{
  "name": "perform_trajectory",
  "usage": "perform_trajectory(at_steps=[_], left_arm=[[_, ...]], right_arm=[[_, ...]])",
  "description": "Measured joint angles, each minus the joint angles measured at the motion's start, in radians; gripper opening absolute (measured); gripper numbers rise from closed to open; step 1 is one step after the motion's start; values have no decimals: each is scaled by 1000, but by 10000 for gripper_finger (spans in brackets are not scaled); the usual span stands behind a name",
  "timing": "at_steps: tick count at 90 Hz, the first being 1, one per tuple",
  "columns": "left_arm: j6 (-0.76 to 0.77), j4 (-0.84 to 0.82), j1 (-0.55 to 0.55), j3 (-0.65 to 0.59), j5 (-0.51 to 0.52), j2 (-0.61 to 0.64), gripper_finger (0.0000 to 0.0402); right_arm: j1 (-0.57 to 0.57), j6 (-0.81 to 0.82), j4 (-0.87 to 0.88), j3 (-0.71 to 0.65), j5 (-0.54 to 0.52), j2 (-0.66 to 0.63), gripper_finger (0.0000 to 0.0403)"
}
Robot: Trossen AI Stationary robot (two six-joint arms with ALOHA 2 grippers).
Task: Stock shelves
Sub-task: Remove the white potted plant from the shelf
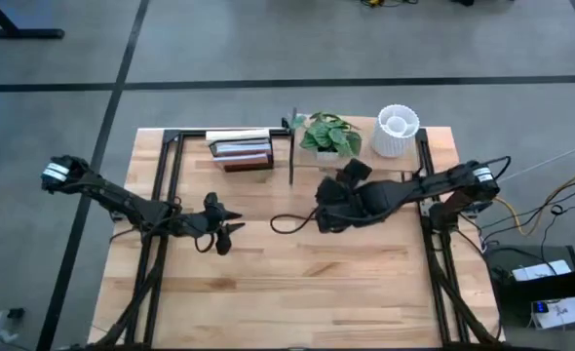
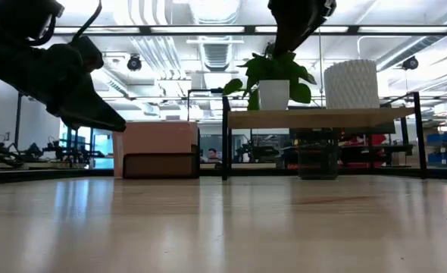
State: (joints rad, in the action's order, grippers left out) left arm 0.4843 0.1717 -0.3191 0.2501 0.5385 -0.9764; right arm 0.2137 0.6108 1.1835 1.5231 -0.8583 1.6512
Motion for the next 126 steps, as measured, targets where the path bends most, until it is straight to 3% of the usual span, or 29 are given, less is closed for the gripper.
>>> perform_trajectory(at_steps=[23,36,83,126], left_arm=[[0,0,0,0,0,0,102],[0,1,0,0,0,0,107],[-4,1,0,0,0,0,131],[-4,6,0,0,0,0,110]], right_arm=[[18,316,-142,-154,-214,1,355],[8,367,-313,-227,-316,1,355],[-69,346,-415,-267,-321,2,355],[-70,188,-415,-212,-320,2,355]])
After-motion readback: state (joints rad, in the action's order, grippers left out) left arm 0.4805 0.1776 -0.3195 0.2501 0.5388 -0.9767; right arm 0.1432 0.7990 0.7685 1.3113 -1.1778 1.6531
